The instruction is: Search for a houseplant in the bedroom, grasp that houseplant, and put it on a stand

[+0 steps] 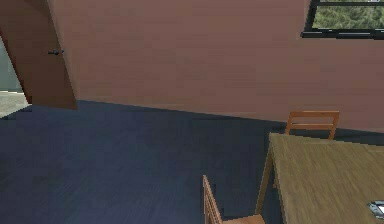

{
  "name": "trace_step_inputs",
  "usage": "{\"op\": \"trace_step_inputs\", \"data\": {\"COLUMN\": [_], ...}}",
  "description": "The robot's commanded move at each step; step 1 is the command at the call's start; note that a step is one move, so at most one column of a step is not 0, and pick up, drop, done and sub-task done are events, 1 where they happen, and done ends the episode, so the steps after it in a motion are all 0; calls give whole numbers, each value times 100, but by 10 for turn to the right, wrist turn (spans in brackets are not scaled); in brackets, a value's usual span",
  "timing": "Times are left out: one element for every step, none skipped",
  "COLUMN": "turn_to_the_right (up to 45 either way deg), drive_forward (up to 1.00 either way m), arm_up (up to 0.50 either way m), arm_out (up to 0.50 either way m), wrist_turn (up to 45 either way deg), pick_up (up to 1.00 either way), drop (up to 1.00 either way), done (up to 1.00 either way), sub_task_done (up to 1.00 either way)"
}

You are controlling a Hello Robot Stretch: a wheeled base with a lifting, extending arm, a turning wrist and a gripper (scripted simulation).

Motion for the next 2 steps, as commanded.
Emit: {"op": "trace_step_inputs", "data": {"turn_to_the_right": [0,0], "drive_forward": [0,0], "arm_up": [0,0], "arm_out": [0,0], "wrist_turn": [-450,-450], "pick_up": [0,0], "drop": [0,0], "done": [0,0], "sub_task_done": [0,0]}}
